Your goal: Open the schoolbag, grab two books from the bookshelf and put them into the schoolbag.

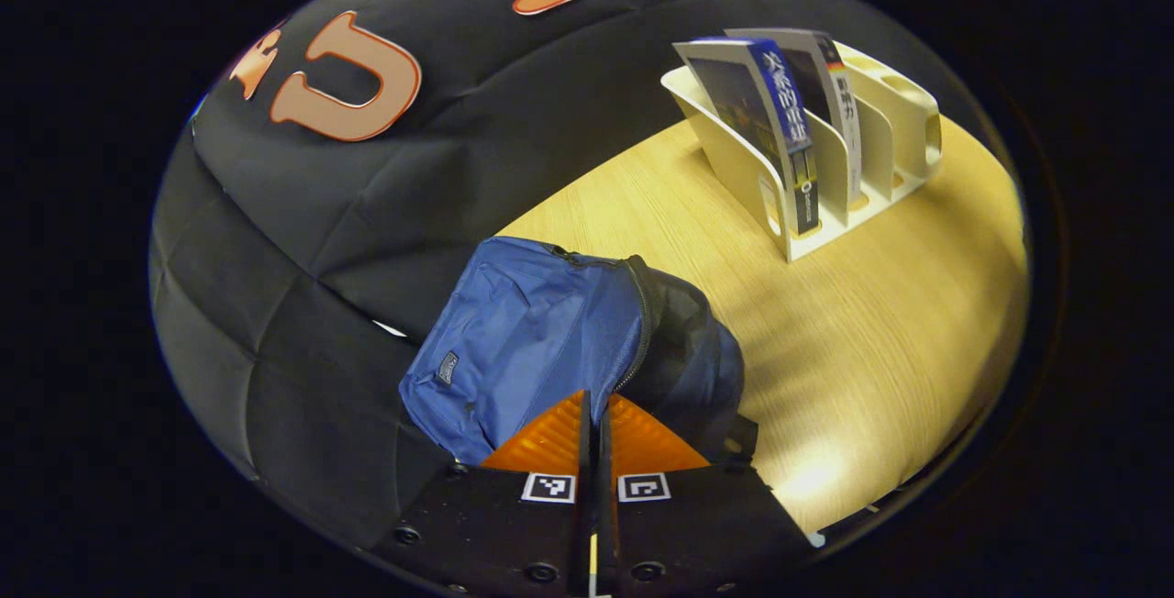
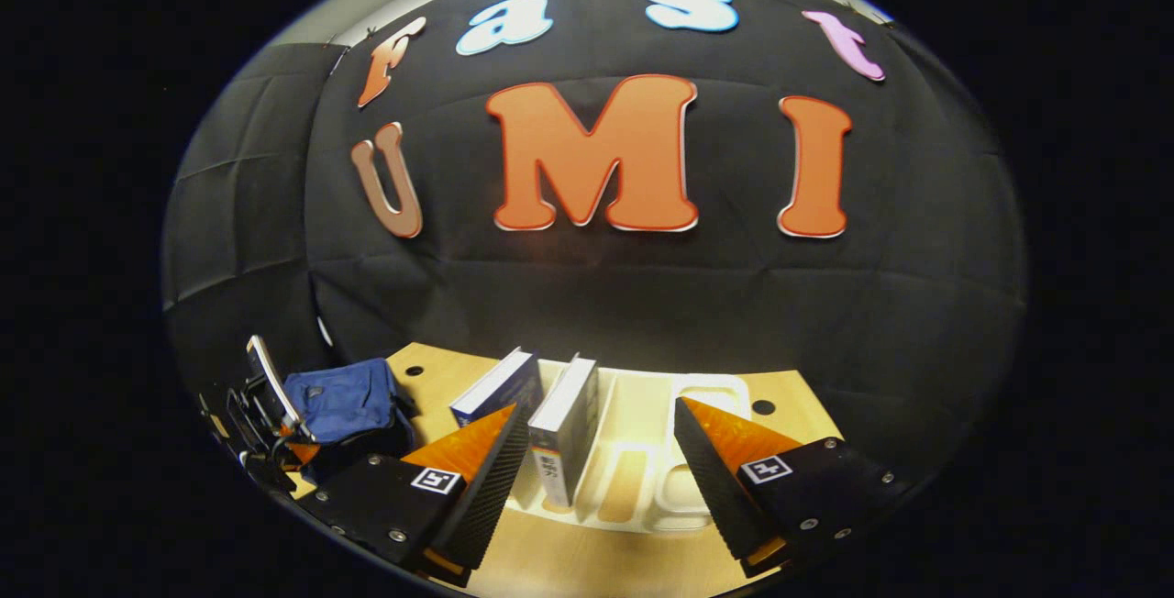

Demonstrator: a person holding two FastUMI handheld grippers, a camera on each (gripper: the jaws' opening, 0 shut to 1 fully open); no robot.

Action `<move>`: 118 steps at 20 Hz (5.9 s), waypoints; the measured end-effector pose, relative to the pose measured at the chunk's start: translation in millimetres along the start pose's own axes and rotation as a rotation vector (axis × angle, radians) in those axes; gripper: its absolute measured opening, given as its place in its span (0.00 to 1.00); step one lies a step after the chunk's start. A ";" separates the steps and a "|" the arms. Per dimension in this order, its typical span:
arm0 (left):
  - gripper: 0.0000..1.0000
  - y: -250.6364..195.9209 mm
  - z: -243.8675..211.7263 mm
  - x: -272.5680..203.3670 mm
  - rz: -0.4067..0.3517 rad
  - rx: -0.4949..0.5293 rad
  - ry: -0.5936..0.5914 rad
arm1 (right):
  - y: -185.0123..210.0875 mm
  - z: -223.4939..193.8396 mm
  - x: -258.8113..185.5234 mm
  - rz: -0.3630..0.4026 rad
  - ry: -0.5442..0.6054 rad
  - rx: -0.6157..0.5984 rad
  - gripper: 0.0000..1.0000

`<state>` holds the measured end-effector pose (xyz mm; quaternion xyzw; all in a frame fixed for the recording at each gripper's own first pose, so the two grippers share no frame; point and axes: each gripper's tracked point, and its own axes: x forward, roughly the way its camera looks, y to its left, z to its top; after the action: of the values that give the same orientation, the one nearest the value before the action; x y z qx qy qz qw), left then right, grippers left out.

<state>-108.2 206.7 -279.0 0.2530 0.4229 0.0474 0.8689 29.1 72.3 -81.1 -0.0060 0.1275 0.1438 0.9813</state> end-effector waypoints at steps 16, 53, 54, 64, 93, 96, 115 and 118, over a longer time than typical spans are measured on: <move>0.02 112.5 81.3 -23.6 -0.169 -0.174 -0.053 | 89.5 9.2 89.6 0.079 0.302 -0.065 0.95; 0.03 146.5 107.1 0.2 -0.438 -0.269 -0.060 | 90.0 -65.3 157.6 -0.132 0.993 0.146 0.27; 0.02 145.9 106.3 0.0 -0.437 -0.263 -0.057 | 87.6 -59.1 153.5 -0.122 0.986 0.154 0.26; 0.02 150.3 114.1 -3.6 -0.427 -0.203 -0.043 | 67.6 4.3 109.6 -0.044 0.881 0.258 0.24; 0.03 145.2 110.8 15.0 -0.474 -0.340 -0.025 | 247.2 -78.2 27.3 0.279 0.748 0.913 0.23; 0.02 142.0 112.0 13.7 -0.483 -0.354 -0.026 | 264.0 -89.2 36.7 0.272 0.731 0.896 0.23; 0.01 127.3 106.1 2.2 -0.500 -0.373 0.005 | 357.2 -161.9 95.0 0.312 0.679 1.098 0.22; 0.01 119.7 108.6 -1.6 -0.509 -0.340 0.010 | 370.6 -166.5 104.1 0.315 0.669 1.144 0.22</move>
<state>-11.0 266.6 -164.6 -0.0103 0.4629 -0.1007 0.8806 -21.0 448.7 -259.2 0.4881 0.4796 0.1852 0.7053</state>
